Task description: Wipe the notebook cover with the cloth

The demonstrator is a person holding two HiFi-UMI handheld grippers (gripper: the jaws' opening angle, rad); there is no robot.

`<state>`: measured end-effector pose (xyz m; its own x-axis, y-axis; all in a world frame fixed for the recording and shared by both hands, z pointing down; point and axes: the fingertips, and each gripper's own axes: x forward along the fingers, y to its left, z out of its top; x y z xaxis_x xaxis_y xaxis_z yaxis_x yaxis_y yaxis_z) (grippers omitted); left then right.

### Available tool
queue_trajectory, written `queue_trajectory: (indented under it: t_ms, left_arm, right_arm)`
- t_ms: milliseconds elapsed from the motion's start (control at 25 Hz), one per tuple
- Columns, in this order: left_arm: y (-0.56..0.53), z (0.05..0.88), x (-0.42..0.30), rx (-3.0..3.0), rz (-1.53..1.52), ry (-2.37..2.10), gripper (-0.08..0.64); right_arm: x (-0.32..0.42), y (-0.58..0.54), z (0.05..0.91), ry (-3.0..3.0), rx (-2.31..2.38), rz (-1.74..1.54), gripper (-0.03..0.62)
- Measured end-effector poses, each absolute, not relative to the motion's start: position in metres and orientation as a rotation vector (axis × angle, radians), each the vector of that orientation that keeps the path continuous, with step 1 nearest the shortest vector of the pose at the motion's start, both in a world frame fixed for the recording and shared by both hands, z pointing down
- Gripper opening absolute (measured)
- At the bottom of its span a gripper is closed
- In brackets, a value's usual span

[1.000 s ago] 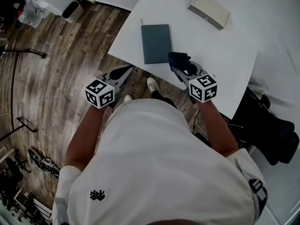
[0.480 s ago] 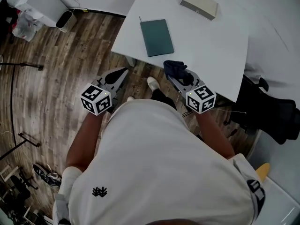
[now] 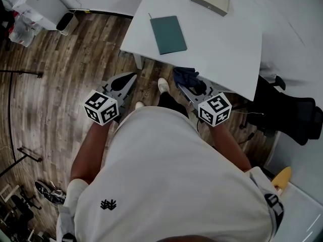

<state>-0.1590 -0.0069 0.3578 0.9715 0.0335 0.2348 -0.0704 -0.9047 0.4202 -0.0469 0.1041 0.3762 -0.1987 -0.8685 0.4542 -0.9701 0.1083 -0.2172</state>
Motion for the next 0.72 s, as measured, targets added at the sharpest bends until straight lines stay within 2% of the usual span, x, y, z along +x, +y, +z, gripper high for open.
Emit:
queue_trajectory:
  t_ms: [720]
  left_arm:
    - [-0.007, 0.35, -0.194, 2.683, 0.274, -0.083, 0.006]
  right_arm:
    - [-0.08, 0.095, 0.357, -2.22, 1.8, 0.634, 0.16]
